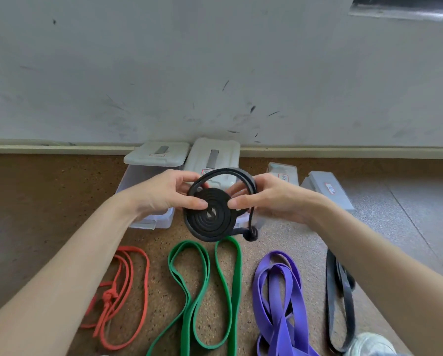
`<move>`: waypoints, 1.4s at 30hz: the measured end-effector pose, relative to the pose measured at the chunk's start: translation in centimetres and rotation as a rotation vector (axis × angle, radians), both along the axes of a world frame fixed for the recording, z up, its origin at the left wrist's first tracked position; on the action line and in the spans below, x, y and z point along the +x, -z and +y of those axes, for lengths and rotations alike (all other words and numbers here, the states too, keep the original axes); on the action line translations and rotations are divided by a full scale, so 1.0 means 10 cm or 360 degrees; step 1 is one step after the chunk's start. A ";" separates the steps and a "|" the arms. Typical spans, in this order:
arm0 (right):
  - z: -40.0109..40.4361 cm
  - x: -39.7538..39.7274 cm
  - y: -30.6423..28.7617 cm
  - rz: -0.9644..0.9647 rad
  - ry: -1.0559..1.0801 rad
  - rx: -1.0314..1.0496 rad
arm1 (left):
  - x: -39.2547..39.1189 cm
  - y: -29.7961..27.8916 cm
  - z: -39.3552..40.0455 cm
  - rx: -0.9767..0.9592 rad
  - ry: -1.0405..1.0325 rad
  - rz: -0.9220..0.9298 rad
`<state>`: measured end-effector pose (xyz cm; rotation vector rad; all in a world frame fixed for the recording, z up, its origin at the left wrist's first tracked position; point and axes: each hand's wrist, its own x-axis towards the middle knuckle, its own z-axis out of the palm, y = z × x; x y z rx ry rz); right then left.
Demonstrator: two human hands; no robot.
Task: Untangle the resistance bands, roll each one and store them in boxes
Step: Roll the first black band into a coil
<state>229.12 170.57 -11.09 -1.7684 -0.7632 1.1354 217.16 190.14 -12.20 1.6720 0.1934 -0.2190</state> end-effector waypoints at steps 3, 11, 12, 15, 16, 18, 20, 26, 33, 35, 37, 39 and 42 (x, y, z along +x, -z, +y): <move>-0.04 -0.08 -0.07 -0.0104 0.0073 0.0031 | 0.00 -0.10 -0.10 0.0020 -0.0043 -0.0025; -0.14 -0.29 -0.21 0.0135 0.0713 0.0486 | -0.20 0.05 -0.84 -0.1566 -0.0845 -0.0285; -0.15 -0.33 -0.20 0.0122 0.0736 0.0514 | -0.20 0.06 -0.93 -0.1619 -0.0932 -0.0350; -0.18 -0.43 -0.21 0.0054 0.0680 0.0510 | -0.16 0.00 -1.01 -0.1469 -0.1195 -0.0542; -0.20 -0.45 -0.22 0.0034 0.0645 0.0492 | -0.16 -0.04 -0.98 -0.1368 -0.1222 -0.0578; -0.25 -0.45 -0.26 0.0012 0.0548 0.0426 | -0.19 -0.11 -0.89 -0.1134 -0.1176 -0.0592; -0.30 -0.43 -0.31 0.0003 0.0467 0.0383 | -0.23 -0.18 -0.78 -0.0966 -0.1067 -0.0563; -0.30 -0.38 -0.47 -0.0243 0.0457 0.0421 | -0.30 -0.37 -0.59 -0.0639 -0.0672 -0.0340; -0.34 -0.28 -0.63 -0.0110 0.0450 0.0450 | -0.35 -0.44 -0.45 -0.0513 -0.0380 -0.0169; -0.38 -0.26 -0.68 0.0080 0.0241 0.0362 | -0.35 -0.45 -0.42 -0.0478 -0.0303 -0.0135; -0.39 -0.27 -0.69 0.0184 0.0088 0.0345 | -0.36 -0.46 -0.40 -0.0432 -0.0202 -0.0100; -0.37 -0.29 -0.66 0.0225 0.0079 0.0402 | -0.35 -0.48 -0.39 -0.0386 -0.0108 -0.0066; -0.34 -0.31 -0.63 0.0166 0.0139 0.0455 | -0.35 -0.50 -0.37 -0.0369 -0.0048 -0.0045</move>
